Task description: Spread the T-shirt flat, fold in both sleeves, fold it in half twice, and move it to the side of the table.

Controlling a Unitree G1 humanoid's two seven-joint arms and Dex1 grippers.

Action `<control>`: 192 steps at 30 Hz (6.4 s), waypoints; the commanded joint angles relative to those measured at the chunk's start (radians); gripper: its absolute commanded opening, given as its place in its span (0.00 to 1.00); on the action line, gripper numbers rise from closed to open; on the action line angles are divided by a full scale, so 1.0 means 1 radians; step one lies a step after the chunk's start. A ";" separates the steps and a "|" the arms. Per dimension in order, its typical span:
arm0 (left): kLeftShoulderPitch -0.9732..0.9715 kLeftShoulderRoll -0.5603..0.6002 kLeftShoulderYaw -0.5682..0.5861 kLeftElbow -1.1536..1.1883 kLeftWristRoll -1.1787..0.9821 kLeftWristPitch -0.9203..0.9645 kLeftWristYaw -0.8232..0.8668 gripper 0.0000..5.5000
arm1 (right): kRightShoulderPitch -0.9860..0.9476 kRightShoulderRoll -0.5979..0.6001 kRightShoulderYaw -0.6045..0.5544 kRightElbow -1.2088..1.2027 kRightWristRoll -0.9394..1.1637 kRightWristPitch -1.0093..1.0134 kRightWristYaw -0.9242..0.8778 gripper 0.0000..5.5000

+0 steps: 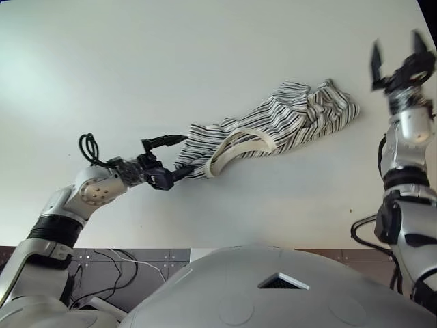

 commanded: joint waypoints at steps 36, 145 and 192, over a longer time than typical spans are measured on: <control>0.174 -0.191 0.217 -0.322 -0.202 0.171 -0.075 0.82 | 0.124 -0.313 0.349 -0.609 -0.691 -0.006 -0.152 0.66; 0.270 -0.040 0.168 -0.341 0.414 0.288 0.084 0.11 | 0.480 -0.298 0.133 -0.936 0.114 0.158 0.255 0.02; -0.718 -0.448 0.070 0.846 0.059 -0.036 0.041 0.02 | -0.460 0.138 0.094 0.297 -0.205 0.049 -0.144 0.02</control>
